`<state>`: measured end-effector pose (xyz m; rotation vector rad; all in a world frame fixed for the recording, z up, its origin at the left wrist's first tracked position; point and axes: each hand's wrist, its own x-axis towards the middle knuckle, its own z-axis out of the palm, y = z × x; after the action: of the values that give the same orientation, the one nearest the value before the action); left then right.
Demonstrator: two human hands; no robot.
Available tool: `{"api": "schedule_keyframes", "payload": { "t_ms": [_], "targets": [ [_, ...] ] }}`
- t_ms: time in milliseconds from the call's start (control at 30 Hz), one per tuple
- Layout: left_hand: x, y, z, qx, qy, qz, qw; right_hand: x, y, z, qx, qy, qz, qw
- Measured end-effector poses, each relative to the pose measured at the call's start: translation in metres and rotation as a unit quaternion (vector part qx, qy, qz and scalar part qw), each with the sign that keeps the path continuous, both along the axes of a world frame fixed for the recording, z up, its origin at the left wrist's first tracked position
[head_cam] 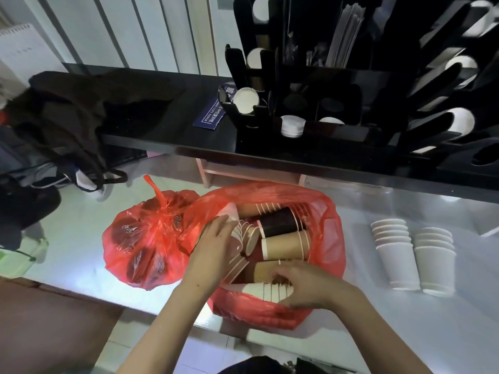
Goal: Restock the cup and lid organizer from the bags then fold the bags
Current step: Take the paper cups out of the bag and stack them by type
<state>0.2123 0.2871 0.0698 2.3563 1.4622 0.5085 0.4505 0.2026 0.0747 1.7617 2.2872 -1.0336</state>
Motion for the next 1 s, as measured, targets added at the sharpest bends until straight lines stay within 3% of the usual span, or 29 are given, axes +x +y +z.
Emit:
{"api": "schedule_keyframes", "payload": {
  "t_ms": [167,500,700,1000],
  "targets": [
    [-0.003,-0.001,-0.004,0.016,-0.002,0.029,0.999,-0.005,-0.007,-0.005,0.019,-0.076,0.03,0.997],
    [-0.011,0.002,-0.013,-0.005,-0.008,0.079,0.997,-0.011,-0.022,-0.014,0.009,-0.137,0.024,0.99],
    [-0.015,0.005,-0.005,-0.029,-0.007,0.092,0.995,-0.015,-0.026,-0.017,0.001,-0.108,-0.005,0.994],
    [-0.01,0.0,0.008,-0.027,-0.044,0.083,0.995,-0.011,-0.029,-0.009,-0.03,0.011,-0.063,0.997]
  ]
}}
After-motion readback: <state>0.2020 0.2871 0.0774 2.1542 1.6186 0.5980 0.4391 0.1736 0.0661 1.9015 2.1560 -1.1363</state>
